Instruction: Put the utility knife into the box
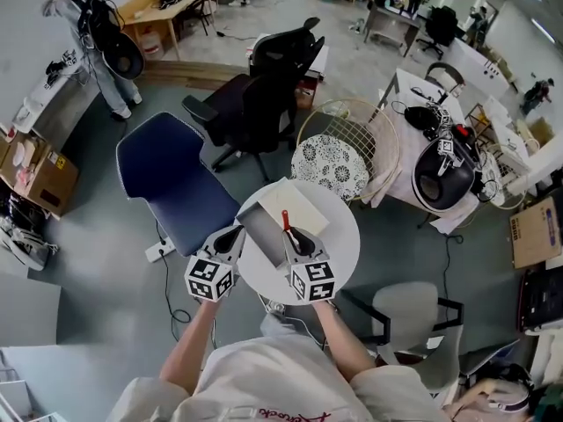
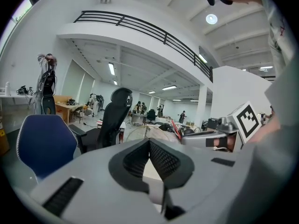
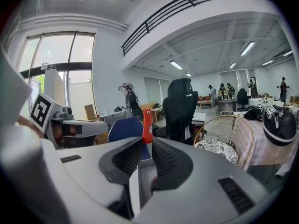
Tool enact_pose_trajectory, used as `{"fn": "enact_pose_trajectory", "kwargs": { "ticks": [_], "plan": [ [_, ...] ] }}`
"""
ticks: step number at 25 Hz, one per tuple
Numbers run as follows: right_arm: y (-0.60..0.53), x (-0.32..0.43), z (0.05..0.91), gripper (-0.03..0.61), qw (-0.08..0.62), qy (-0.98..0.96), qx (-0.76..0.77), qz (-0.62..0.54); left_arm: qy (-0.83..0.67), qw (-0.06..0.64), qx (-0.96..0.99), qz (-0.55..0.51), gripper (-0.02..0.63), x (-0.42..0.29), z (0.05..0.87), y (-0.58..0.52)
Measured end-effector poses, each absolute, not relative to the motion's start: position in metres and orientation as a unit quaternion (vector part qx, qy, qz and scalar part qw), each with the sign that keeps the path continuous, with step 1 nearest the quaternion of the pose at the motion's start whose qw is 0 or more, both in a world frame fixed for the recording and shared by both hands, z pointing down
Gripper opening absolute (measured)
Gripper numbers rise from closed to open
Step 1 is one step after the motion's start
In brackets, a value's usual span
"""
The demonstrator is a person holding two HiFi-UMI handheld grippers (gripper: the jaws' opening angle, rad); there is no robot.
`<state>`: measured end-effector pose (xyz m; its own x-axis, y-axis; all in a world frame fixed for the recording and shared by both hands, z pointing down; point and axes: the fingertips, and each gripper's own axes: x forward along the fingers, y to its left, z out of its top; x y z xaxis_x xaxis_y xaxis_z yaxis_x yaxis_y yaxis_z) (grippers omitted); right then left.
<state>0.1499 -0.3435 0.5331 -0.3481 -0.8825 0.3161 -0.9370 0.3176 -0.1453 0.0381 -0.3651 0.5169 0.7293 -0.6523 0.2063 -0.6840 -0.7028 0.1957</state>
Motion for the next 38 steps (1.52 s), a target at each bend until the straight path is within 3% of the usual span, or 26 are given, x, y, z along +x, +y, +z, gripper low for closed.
{"fn": "enact_pose_trajectory", "kwargs": {
  "ticks": [11, 38],
  "plan": [
    [-0.375, 0.141, 0.561, 0.071, 0.108, -0.820, 0.534, 0.176, -0.386, 0.159, 0.905, 0.077, 0.011, 0.030, 0.548, -0.386],
    [-0.291, 0.146, 0.693, 0.071, 0.167, -0.784, 0.513, 0.307, -0.373, 0.266, 0.877, 0.142, 0.011, 0.031, 0.661, -0.321]
  ]
}}
